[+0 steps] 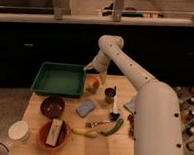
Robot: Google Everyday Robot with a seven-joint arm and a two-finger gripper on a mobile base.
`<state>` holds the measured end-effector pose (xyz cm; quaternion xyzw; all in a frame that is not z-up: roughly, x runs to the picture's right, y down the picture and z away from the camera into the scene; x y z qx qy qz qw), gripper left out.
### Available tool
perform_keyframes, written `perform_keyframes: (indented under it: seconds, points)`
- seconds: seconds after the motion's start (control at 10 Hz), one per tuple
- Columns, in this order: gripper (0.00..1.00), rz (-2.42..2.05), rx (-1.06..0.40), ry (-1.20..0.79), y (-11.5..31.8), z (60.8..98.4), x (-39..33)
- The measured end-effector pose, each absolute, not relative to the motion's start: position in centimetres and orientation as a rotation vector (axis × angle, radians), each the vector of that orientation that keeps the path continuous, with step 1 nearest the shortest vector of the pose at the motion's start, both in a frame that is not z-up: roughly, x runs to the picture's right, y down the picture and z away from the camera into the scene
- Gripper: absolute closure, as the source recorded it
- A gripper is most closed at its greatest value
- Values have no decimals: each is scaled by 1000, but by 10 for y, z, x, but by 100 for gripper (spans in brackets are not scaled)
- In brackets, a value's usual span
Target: Place apple in plastic cup
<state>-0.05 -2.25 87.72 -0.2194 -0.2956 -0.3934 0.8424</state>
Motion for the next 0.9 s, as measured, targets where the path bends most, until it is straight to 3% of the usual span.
perform_keyframes:
  seconds: [0.9]
  points:
    - [20,-816,-470,-613,-24,887,5]
